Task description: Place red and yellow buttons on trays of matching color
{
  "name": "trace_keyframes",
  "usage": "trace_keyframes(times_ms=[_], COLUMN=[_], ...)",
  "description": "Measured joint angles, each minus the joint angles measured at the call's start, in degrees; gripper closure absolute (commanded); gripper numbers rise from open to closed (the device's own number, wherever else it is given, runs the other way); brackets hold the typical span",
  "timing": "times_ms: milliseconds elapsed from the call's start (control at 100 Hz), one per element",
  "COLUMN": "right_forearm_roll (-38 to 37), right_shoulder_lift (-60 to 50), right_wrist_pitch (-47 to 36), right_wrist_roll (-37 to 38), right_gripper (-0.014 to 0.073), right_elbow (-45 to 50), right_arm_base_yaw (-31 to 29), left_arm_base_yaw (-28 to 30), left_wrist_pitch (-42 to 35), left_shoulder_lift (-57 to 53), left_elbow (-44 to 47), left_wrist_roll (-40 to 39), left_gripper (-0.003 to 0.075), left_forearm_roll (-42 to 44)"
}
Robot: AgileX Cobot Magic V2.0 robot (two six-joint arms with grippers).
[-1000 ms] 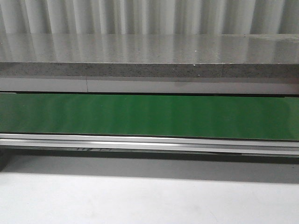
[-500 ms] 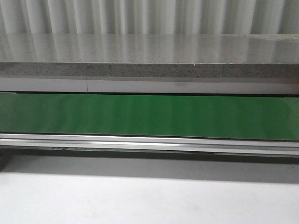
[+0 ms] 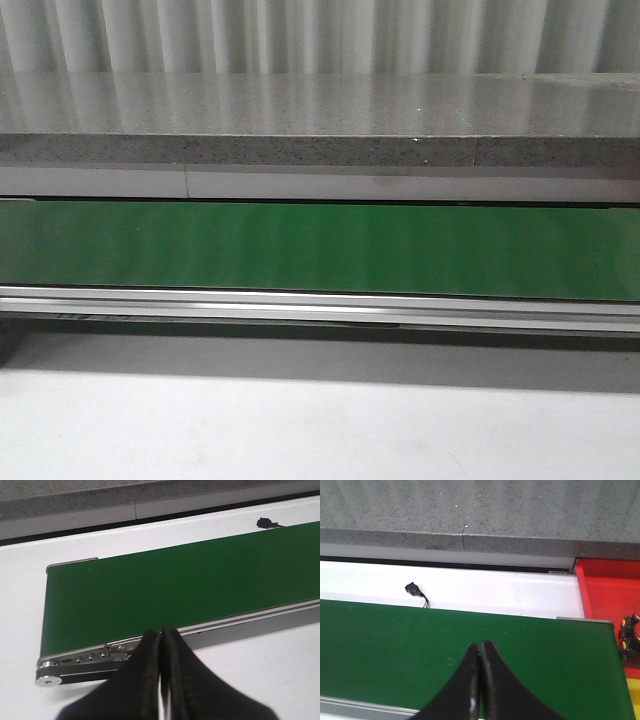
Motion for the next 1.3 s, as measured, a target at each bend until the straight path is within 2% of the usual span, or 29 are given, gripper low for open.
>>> trace_keyframes(times_ms=[560,920,1300], right_forearm_roll=[-0.13,-17.74,-19.48], right_shoulder_lift=[-22.80,-32.74,-33.44], right_wrist_pitch=[-7.89,-21.19,-21.15], right_wrist_roll=[0.53,16.20,18.89], right_gripper=[0.0659,0.0659,0.0659], right_elbow=[20.12,32.51,34.40], right_arm_base_yaw=[0.00,-0.23,-0.23], left_arm_base_yaw=[0.00,0.00,0.00], left_wrist_pitch=[0.00,0.00,0.00], left_shoulder_lift=[0.00,0.00,0.10], left_elbow=[0.00,0.00,0.00], left_wrist_roll=[0.00,0.00,0.00], left_gripper=[0.0741,0.0741,0.0741], left_forearm_roll=[0.00,0.00,0.00])
